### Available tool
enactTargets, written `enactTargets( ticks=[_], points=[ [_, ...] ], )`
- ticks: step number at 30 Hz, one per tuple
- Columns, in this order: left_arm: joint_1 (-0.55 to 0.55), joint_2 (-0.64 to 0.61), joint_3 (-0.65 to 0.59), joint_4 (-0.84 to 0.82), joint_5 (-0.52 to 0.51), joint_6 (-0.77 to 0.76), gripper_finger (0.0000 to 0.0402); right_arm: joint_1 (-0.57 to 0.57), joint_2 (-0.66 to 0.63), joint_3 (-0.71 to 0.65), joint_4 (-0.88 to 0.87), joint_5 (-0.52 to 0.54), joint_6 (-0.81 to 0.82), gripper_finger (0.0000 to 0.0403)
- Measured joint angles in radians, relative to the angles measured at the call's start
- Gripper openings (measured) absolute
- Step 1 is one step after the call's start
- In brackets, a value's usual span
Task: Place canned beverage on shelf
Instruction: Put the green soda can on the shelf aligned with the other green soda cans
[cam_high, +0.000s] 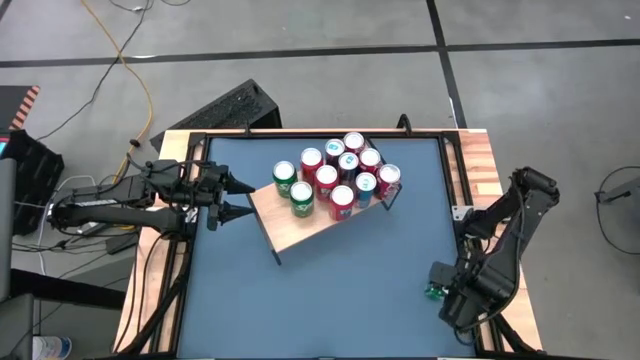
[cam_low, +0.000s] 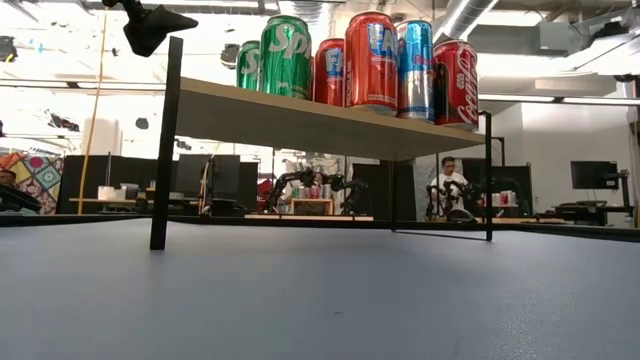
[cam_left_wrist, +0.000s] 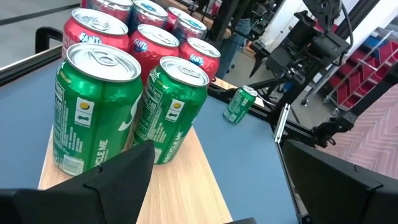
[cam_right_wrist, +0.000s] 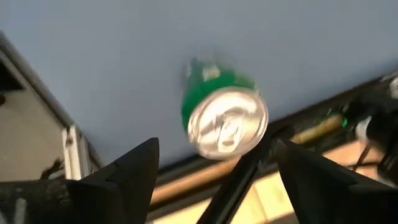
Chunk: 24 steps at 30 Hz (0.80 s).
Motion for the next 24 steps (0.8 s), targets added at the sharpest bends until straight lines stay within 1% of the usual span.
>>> enactTargets(
  ticks=[2, 5, 8, 14, 18, 22, 24],
  points=[
    [0.0, 0.0, 0.0, -0.001, 0.0, 0.0, 0.0341, -0.004, 0.001, 0.0, 0.008, 0.03, -0.016, 0.0308],
    [0.0, 0.0, 0.0, -0.007, 0.0, 0.0, 0.0341, 0.013, -0.001, 0.0, 0.004, 0.115, -0.017, 0.0308],
    [0.0, 0.0, 0.0, -0.007, 0.001, 0.0, 0.0341, 0.061, -0.017, 0.0, -0.003, 0.203, 0.041, 0.0308],
    [0.0, 0.0, 0.0, -0.006, 0.0, 0.009, 0.0341, 0.138, -0.021, 0.001, -0.032, 0.219, 0.104, 0.0308],
    [0.0, 0.0, 0.0, -0.006, -0.001, 0.008, 0.0341, 0.165, -0.02, 0.001, -0.033, 0.274, 0.071, 0.0308],
    [0.0, 0.0, 0.0, -0.006, -0.001, 0.008, 0.0341, 0.176, -0.02, -0.006, -0.036, 0.312, 0.02, 0.0308],
    [0.0, 0.0, 0.0, -0.006, -0.002, 0.008, 0.0341, 0.178, -0.02, -0.021, -0.035, 0.313, 0.003, 0.0308]
  ],
)
